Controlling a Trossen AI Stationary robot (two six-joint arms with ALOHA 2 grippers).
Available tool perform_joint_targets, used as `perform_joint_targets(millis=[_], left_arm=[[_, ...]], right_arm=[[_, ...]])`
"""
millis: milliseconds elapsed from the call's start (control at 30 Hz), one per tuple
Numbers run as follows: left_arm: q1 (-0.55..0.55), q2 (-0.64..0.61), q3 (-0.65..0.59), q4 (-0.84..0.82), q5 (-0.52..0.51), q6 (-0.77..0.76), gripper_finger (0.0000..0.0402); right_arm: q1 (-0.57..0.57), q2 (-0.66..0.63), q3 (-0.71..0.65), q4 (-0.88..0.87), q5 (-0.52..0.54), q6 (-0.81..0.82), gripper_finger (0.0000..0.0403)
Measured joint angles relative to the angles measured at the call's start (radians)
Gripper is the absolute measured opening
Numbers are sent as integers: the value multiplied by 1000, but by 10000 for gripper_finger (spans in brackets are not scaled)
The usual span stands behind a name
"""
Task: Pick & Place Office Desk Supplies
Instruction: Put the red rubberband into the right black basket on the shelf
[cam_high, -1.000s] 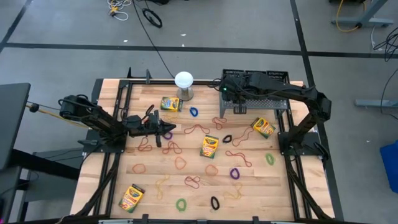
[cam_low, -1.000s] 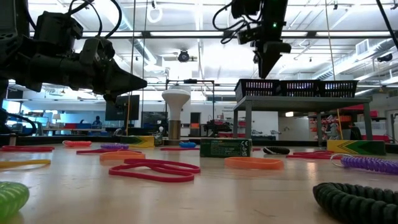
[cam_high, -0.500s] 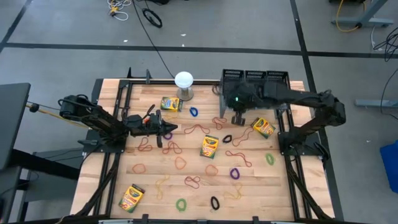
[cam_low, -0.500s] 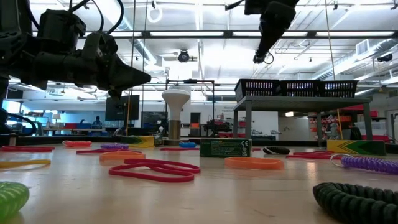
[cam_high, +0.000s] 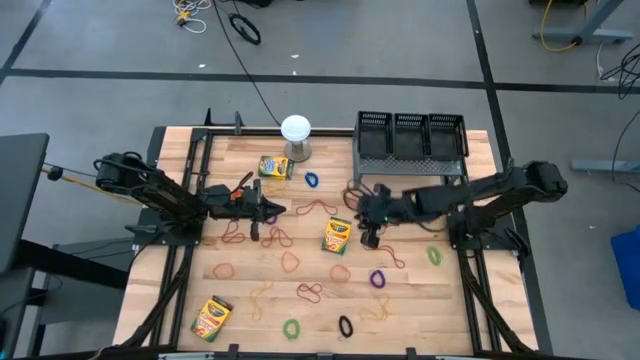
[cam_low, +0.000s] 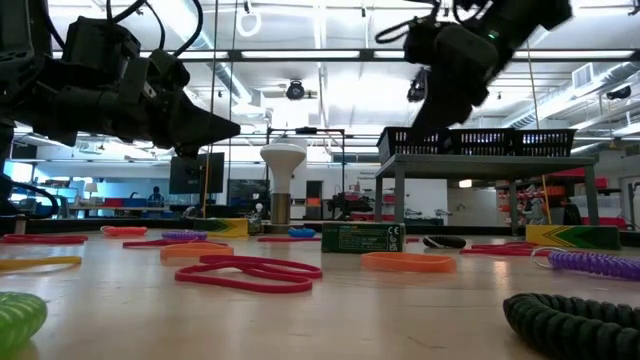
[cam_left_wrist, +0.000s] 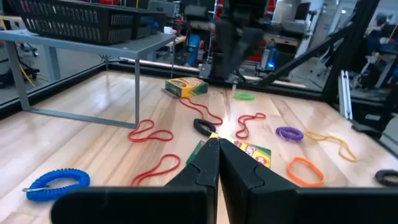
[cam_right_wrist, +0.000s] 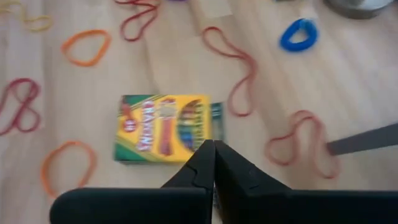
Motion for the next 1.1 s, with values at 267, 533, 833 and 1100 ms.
perform_joint_targets(millis=[267, 533, 833, 1100], left_arm=[[0, 0, 0, -8, -7, -14, 13], [0, 0, 28, -13, -4, -15, 13], [-7, 0, 117, -191, 39, 17, 13], [-141, 1, 126, -223, 37, 82, 13]], right_arm=[[166, 0, -45, 4, 99, 176, 16], [268, 0, -45, -56, 183, 371, 20], [282, 0, -179, 330, 151, 436, 20], [303, 2, -337, 752, 296, 135, 7]])
